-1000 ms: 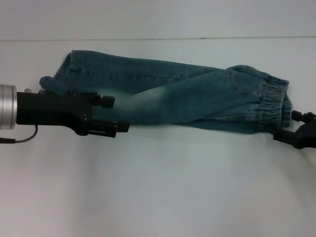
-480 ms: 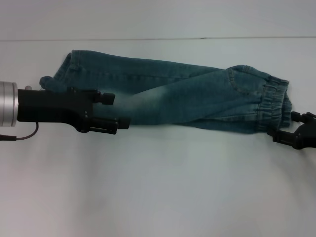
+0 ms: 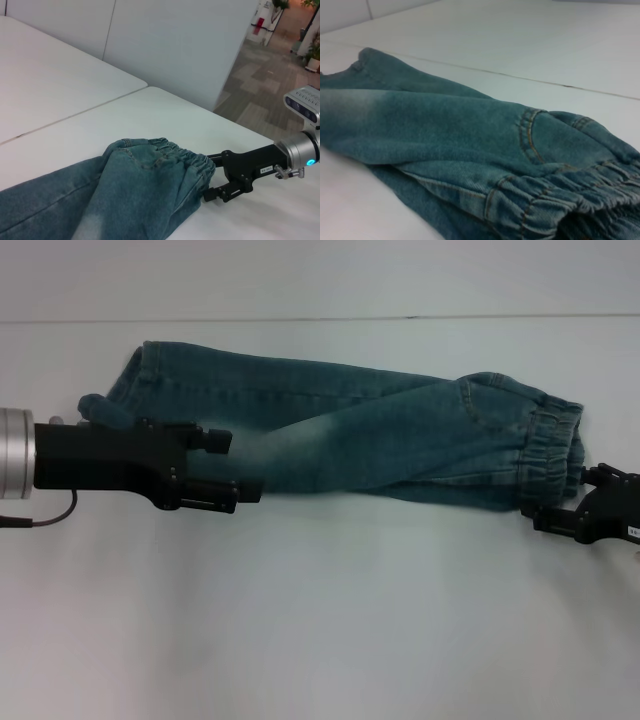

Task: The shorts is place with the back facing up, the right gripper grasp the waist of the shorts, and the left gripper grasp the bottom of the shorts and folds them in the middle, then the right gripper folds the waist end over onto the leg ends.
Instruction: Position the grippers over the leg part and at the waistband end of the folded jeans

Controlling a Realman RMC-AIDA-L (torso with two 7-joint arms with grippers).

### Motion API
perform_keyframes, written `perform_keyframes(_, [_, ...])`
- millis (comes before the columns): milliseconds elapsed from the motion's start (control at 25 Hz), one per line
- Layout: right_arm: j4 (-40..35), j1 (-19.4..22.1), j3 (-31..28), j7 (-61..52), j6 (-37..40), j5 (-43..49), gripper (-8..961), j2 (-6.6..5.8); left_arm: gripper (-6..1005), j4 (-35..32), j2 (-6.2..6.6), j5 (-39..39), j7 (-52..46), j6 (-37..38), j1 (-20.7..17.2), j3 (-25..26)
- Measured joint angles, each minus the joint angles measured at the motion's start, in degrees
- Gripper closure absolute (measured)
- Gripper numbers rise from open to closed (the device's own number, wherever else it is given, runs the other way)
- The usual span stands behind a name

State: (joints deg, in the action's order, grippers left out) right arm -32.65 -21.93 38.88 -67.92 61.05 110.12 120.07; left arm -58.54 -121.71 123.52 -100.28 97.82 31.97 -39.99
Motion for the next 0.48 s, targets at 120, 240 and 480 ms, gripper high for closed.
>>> perform_keyframes(120, [-0.04,-0.09,0.05,0.34,0.03,-0.37,24,0.06,91,0.00,-0.02,-0.03,0.00,-0.01,-0.05,0.08])
perform_keyframes(240, [-0.82,0.16,0.07,0.39,1.17,-1.21,56,0.07,91,0.00,-0.02,-0.04,0.00,-0.04,-0.09,0.12])
perform_keyframes(480, [-2.21,0.63,0.12,0.33,3.00,-2.43,112,0.07,91,0.00,-0.02,-0.05,0.03,-0.08,-0.16,0.06])
